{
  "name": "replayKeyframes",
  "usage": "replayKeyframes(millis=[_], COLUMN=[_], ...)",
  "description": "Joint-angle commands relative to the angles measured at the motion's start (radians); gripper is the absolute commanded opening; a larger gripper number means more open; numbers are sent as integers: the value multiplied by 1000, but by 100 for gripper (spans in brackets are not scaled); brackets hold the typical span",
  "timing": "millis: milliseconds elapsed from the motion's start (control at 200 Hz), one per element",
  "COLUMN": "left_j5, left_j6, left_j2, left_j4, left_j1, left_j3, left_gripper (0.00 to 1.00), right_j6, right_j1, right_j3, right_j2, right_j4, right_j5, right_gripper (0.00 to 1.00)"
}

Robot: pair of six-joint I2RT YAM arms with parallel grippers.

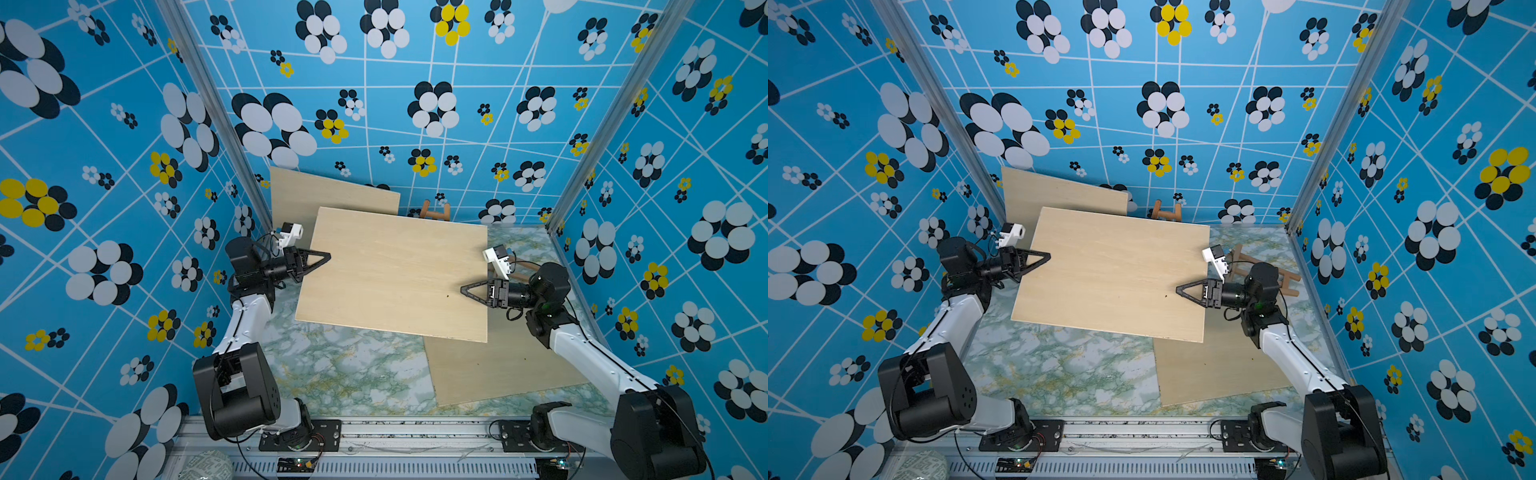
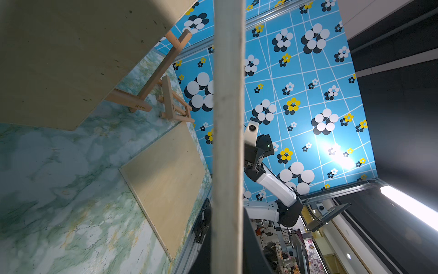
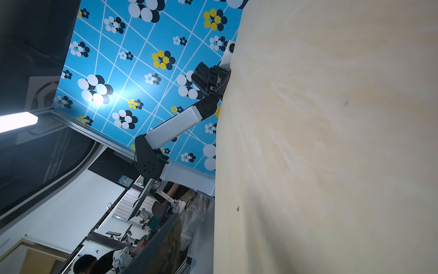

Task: Assemble the easel
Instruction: Place the drawing board on the easel.

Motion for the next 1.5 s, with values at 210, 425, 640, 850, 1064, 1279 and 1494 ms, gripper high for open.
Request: replayKeyframes(millis=[210,425,640,850,1064,1279,1494], left_j5=[-164,-170,-175,-173,-171,-166,-169], left_j6=[-165,-243,-267,-307,-318,-359,-354], left_j2=[58,59,60,73,81,105,113], left_j4=[495,640,690,743,754,800,780], left_j1=[53,51,47,29,23,7,5], left_j3=[24,31,34,47,53,74,82], left_gripper=[0,0,0,0,0,0,0], right_j6=[-678,-170,362,599,604,561,540], right_j1=[15,-52,-97,-90,-72,-70,-37], right_j3=[235,173,152,203,212,184,192], right_j2=[-142,-42,68,187,191,184,182], right_j4=[-724,-162,527,817,811,759,753], right_j5=[-160,-49,13,45,32,25,15], right_gripper=[49,59,65,52,48,34,0])
